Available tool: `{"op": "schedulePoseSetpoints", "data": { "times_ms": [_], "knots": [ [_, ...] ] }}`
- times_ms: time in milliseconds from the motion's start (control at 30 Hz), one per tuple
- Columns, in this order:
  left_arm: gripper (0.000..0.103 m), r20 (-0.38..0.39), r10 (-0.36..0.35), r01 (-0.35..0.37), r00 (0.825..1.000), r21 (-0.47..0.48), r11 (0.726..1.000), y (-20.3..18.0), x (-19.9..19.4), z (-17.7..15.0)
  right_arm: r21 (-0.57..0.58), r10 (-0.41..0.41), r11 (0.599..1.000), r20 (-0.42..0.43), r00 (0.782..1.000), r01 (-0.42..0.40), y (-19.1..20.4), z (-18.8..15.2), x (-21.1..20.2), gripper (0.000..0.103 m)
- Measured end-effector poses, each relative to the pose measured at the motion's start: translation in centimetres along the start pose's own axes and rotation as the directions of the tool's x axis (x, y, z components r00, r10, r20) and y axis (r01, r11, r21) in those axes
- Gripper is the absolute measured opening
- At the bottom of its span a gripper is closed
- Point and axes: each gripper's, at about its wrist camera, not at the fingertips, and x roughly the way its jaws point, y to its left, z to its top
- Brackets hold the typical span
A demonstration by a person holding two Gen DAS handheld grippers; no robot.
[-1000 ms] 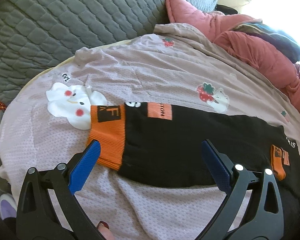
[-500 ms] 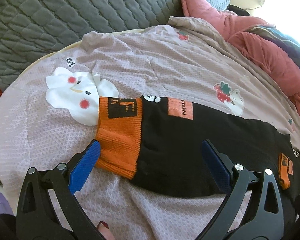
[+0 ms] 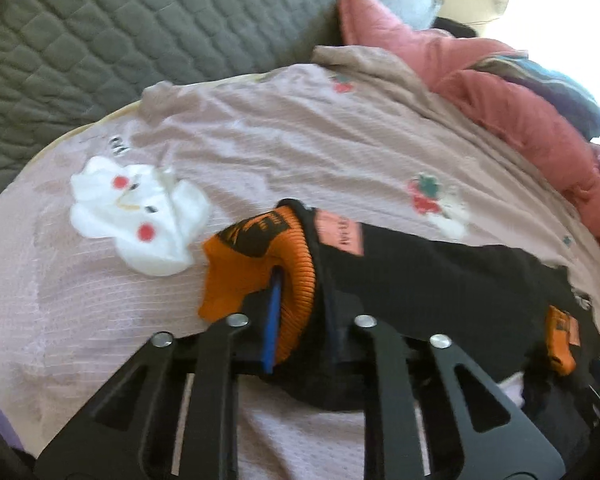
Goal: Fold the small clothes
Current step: 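Grasp the orange cuff with the left tool and fold it across the back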
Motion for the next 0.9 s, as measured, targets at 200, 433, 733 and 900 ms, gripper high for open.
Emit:
{"op": "schedulePoseSetpoints", "data": {
  "times_ms": [200, 433, 733, 900],
  "knots": [
    [0.007, 0.095, -0.143, 0.135, 0.985, 0.088, 0.987, -2.6, -3.1, -0.2, 0.069, -0.036, 0.997, 0.016, 0.999, 0.035, -3.3, -0.6, -1.6, 0.098],
    [0.007, 0.088, -0.297, 0.281, 0.951, 0.157, 0.947, -6.6, -5.7, -0.7, 0.181, -0.094, 0.980, 0.054, 0.994, 0.082, -8.9, -1.8, -4.8, 0.098],
    [0.007, 0.013, -0.448, 0.432, 0.894, 0.243, 0.868, -13.0, -7.6, -2.4, 0.262, -0.128, 0.959, 0.077, 0.989, 0.103, -13.2, -4.2, -7.8, 0.098],
    [0.007, -0.041, -0.481, 0.471, 0.876, 0.291, 0.833, -16.4, -7.7, -3.6, 0.294, -0.142, 0.950, 0.095, 0.985, 0.109, -14.7, -5.0, -9.1, 0.098]
  ]
}}
